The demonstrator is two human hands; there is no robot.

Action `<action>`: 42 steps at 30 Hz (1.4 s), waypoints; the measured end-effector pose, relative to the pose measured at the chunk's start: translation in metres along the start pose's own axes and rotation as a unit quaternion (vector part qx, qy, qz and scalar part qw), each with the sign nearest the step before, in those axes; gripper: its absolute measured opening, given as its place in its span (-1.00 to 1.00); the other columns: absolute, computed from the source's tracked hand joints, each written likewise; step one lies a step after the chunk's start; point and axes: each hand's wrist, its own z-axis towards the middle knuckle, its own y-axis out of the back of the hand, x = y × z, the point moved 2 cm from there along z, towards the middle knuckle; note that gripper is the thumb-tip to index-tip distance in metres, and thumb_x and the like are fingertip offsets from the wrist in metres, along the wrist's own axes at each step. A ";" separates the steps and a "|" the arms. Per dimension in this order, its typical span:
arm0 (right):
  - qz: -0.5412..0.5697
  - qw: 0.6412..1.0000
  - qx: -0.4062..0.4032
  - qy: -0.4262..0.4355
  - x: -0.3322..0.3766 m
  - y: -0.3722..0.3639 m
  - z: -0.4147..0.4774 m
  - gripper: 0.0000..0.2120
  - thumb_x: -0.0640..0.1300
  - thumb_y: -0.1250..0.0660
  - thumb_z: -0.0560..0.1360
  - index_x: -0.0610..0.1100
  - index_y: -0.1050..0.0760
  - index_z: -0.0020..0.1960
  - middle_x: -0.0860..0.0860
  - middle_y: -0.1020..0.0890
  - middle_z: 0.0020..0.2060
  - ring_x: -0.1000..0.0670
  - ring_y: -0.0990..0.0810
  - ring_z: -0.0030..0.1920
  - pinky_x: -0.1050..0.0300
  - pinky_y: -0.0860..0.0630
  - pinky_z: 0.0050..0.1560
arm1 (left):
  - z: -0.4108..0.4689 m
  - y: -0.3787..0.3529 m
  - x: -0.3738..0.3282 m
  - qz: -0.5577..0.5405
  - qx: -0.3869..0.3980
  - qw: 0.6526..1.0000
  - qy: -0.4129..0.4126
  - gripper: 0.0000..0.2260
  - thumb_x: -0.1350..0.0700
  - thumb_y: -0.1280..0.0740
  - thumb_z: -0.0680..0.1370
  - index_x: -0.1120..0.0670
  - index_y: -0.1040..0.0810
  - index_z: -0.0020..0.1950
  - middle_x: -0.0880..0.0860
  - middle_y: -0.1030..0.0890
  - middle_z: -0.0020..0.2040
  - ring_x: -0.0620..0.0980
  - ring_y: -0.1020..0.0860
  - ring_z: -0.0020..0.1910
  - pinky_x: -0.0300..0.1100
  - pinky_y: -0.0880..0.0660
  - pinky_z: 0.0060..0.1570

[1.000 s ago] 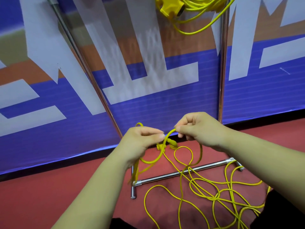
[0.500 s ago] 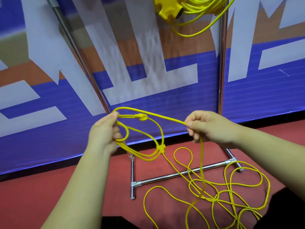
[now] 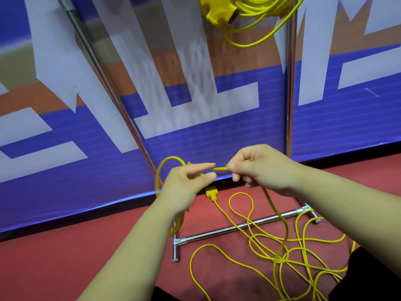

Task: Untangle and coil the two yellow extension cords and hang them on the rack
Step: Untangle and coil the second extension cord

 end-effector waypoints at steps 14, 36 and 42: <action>0.090 0.996 0.007 -0.024 0.000 0.016 -0.007 -0.91 -0.23 -0.24 0.64 -0.13 -0.49 0.12 -0.04 -0.57 -0.32 0.05 -0.47 -0.43 0.09 -0.55 -0.29 | 0.025 0.024 -0.010 -0.004 -0.153 0.987 -0.043 -0.87 0.00 -0.36 0.59 -0.02 -0.69 -0.02 -0.13 -0.46 -0.42 -0.13 -0.37 -0.42 -0.17 -0.34 -0.35; 0.106 0.953 -0.150 -0.240 -0.043 0.042 0.000 -0.93 -0.27 -0.32 0.55 -0.27 -0.57 -0.03 -0.12 -0.59 -0.32 0.08 -0.46 -0.48 0.23 -0.51 -0.44 | 0.030 0.063 0.017 -0.319 -0.133 0.934 0.095 -0.69 0.28 -0.12 0.67 0.07 -0.55 0.31 0.02 -0.47 -0.28 -0.15 -0.23 -0.51 -0.33 -0.15 -0.53; 0.116 0.943 -0.175 -0.257 -0.051 0.034 0.009 -0.88 -0.38 -0.26 0.51 -0.31 -0.57 -0.01 -0.18 -0.58 -0.20 -0.02 -0.60 -0.32 0.07 -0.66 -0.20 | 0.019 0.045 -0.005 -0.377 -0.022 0.922 0.080 -0.73 0.24 -0.13 0.68 0.06 -0.57 0.23 0.02 -0.47 -0.29 -0.18 -0.21 -0.55 -0.37 -0.11 -0.57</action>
